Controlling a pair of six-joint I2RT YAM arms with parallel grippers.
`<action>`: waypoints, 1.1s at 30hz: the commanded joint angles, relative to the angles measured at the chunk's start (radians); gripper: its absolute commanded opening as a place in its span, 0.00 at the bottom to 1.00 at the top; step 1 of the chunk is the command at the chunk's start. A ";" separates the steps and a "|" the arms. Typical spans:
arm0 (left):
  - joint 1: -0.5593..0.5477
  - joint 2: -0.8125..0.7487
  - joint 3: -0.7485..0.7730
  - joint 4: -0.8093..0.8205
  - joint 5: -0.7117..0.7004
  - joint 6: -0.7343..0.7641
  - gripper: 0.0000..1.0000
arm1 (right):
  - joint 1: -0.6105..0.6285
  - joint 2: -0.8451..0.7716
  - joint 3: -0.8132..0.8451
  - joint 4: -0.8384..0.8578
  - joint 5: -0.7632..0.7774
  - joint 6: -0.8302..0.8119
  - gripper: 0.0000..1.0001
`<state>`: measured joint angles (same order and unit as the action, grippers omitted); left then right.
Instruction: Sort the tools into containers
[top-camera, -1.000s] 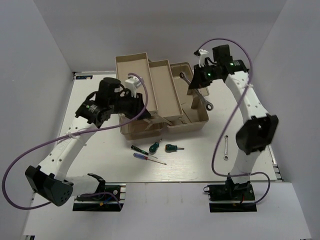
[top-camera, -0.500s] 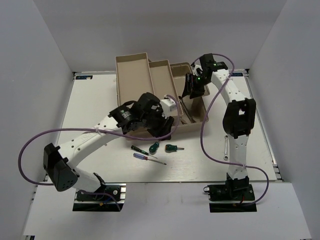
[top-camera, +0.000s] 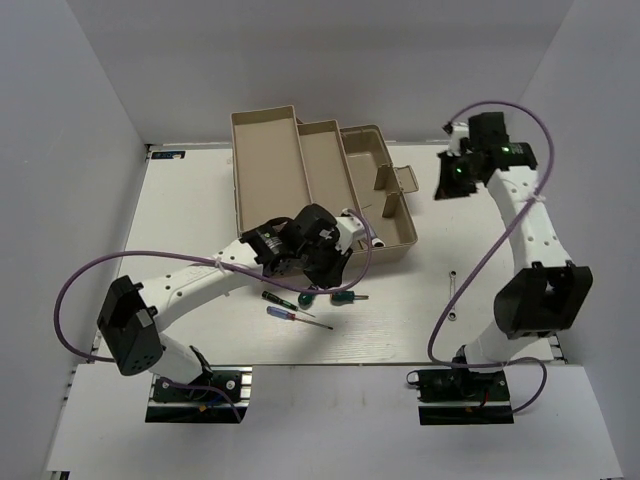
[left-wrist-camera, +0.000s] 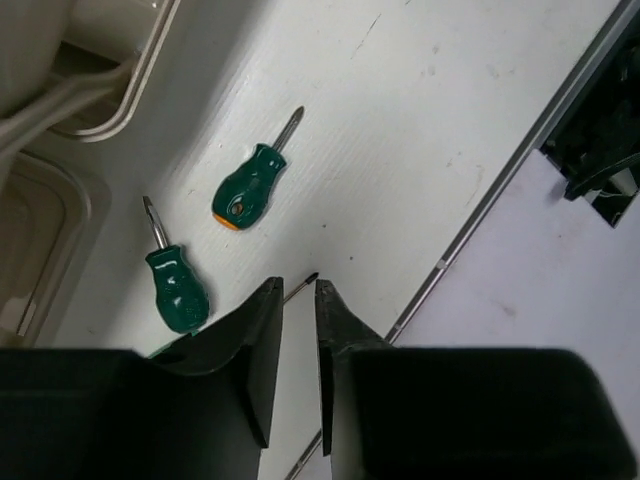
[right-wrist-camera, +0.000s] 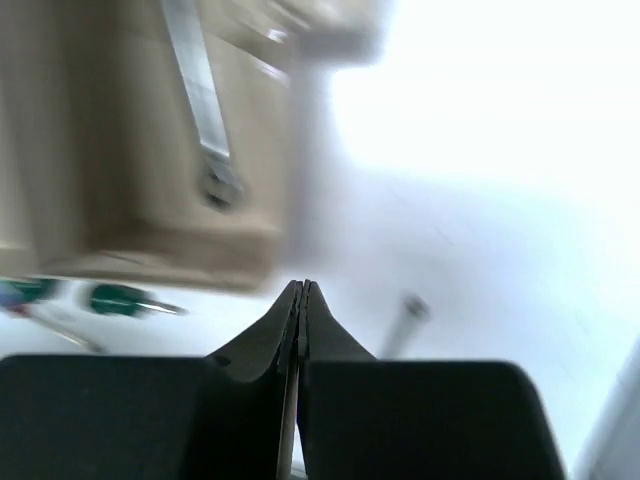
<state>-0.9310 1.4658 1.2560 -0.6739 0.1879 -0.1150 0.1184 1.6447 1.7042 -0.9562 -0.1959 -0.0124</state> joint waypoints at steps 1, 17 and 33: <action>-0.015 0.008 -0.033 0.075 -0.016 0.014 0.29 | -0.086 0.010 -0.124 -0.125 0.191 -0.104 0.00; -0.015 0.028 -0.053 0.103 -0.027 0.023 0.58 | -0.158 0.060 -0.574 -0.001 0.179 -0.244 0.50; -0.043 0.108 0.023 0.047 -0.082 -0.026 0.58 | -0.149 0.161 -0.712 0.185 0.225 -0.037 0.20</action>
<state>-0.9569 1.5642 1.2282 -0.6056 0.1341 -0.1314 -0.0315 1.7626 1.0370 -0.8757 0.0341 -0.1265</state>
